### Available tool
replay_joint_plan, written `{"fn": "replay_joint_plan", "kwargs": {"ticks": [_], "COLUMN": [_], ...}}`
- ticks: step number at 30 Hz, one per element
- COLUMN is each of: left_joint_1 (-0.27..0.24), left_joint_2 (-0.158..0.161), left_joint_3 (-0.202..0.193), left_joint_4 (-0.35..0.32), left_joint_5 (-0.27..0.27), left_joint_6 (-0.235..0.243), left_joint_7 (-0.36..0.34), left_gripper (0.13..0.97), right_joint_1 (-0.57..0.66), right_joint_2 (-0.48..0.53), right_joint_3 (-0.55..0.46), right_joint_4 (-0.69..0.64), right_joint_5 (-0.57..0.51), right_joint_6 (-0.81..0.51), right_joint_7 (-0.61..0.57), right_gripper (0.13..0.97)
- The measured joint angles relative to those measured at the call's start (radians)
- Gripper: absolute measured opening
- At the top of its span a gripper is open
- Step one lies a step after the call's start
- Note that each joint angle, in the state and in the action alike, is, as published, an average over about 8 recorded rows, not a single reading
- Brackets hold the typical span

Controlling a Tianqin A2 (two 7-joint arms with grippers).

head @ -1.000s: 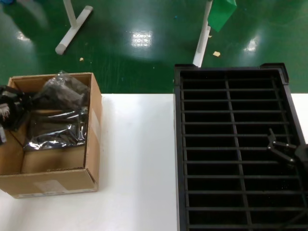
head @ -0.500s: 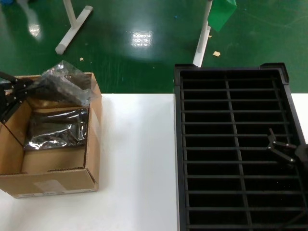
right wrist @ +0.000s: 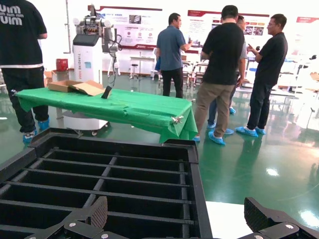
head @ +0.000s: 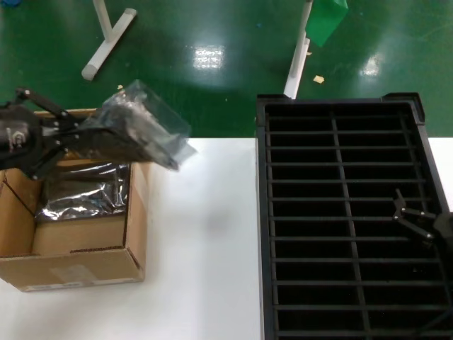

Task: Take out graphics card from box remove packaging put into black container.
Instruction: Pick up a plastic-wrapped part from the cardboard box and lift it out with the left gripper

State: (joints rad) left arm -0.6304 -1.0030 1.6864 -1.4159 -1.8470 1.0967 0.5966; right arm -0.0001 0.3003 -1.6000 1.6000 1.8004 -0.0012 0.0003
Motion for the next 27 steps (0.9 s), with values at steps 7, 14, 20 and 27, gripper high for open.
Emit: {"fn": "replay_joint_plan", "kwargs": {"ticks": [7, 14, 20, 27], "left_joint_1": [-0.047, -0.053, -0.038, -0.019], "left_joint_2": [-0.01, -0.03, -0.055, -0.073], "left_joint_3": [0.047, 0.083, 0.106, 0.133], "left_joint_4": [-0.084, -0.181, -0.27, -0.369], "left_joint_5": [0.025, 0.061, 0.106, 0.173], "left_joint_6": [0.034, 0.047, 0.044, 0.033], "left_joint_7": [-0.121, -0.242, -0.339, -0.447], "left_gripper": [0.142, 0.142, 0.142, 0.142], "right_joint_1": [0.0, -0.02, -0.087, -0.178], "right_joint_2": [0.0, 0.005, 0.013, 0.075], "right_joint_3": [0.0, 0.024, 0.1, 0.175], "right_joint_4": [0.0, 0.019, 0.072, 0.107], "right_joint_5": [0.0, 0.021, 0.107, 0.251], "right_joint_6": [0.0, -0.057, -0.237, -0.505], "right_joint_7": [0.0, -0.013, -0.056, -0.07], "right_gripper": [0.966, 0.964, 0.964, 0.917]}}
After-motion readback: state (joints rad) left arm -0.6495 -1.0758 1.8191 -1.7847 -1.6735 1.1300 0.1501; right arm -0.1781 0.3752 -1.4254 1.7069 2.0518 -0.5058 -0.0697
